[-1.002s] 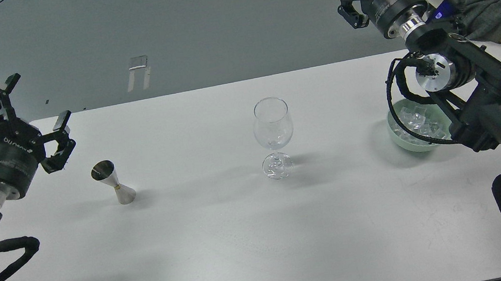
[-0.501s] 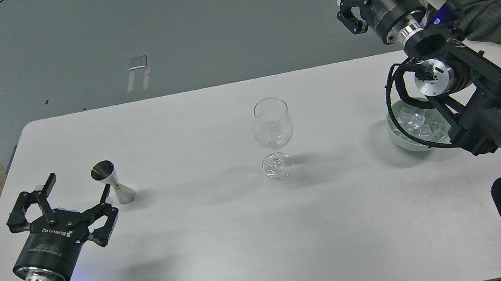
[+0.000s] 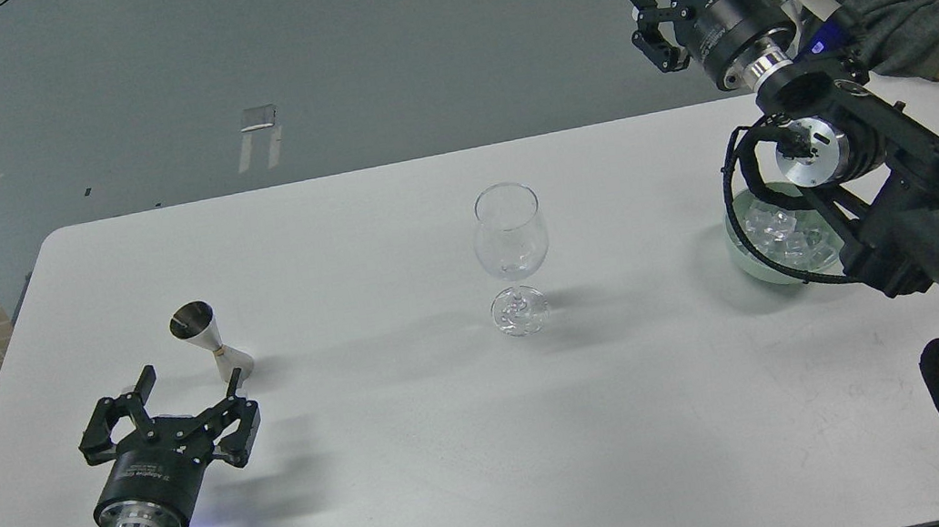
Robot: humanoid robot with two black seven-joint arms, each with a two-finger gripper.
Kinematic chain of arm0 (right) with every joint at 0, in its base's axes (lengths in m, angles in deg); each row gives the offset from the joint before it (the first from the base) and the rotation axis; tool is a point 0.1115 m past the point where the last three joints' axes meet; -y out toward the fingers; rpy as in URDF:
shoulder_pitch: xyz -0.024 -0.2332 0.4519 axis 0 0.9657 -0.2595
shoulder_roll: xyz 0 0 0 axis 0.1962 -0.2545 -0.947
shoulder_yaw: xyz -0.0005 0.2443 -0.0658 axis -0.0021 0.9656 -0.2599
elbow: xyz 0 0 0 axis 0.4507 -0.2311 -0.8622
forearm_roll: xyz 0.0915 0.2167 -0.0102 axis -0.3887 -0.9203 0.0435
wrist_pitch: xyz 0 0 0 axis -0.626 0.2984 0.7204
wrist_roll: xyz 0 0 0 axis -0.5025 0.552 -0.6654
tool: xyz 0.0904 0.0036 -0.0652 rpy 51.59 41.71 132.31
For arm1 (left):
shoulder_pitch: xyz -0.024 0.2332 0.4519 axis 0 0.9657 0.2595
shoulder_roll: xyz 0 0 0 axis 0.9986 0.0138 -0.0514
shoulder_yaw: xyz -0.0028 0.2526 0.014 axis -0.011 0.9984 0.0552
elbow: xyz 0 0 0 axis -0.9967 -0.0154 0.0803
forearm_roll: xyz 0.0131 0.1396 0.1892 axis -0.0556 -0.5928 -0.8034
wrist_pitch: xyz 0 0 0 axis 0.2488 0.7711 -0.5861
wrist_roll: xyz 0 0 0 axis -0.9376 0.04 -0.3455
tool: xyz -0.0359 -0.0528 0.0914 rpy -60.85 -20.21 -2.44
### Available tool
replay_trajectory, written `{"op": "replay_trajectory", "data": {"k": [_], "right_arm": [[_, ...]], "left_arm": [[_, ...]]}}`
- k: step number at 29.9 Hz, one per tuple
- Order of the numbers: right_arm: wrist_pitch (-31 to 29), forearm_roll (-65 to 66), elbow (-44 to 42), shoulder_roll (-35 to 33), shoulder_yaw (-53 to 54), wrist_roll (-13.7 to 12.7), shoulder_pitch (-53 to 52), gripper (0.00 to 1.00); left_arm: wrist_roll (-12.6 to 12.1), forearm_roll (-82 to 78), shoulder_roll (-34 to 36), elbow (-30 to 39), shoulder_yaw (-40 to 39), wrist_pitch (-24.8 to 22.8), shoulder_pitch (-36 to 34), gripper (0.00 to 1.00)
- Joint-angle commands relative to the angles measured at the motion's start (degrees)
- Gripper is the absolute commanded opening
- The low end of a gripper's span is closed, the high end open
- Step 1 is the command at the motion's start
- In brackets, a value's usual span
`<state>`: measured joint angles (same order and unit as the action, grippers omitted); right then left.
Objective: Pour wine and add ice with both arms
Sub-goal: 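Lower the open left gripper around the jigger's base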
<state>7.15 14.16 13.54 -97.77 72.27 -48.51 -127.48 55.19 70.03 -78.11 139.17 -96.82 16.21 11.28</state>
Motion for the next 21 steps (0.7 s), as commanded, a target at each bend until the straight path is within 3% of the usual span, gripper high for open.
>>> {"op": "replay_trajectory", "data": {"k": [1,21], "right_arm": [[-0.01,0.01,-0.02,-0.02,-1.15,0.00,-0.17,1.00],[0.17,0.01,-0.11,0.33,-1.59,0.09,0.45,1.00]], "left_arm": [[0.31,-0.01,0.00,-3.46,-0.11,0.03,-1.67,0.93],[0.66,-3.00,0.00,-15.41,-0.46,0.11,-12.83,0.94]]}}
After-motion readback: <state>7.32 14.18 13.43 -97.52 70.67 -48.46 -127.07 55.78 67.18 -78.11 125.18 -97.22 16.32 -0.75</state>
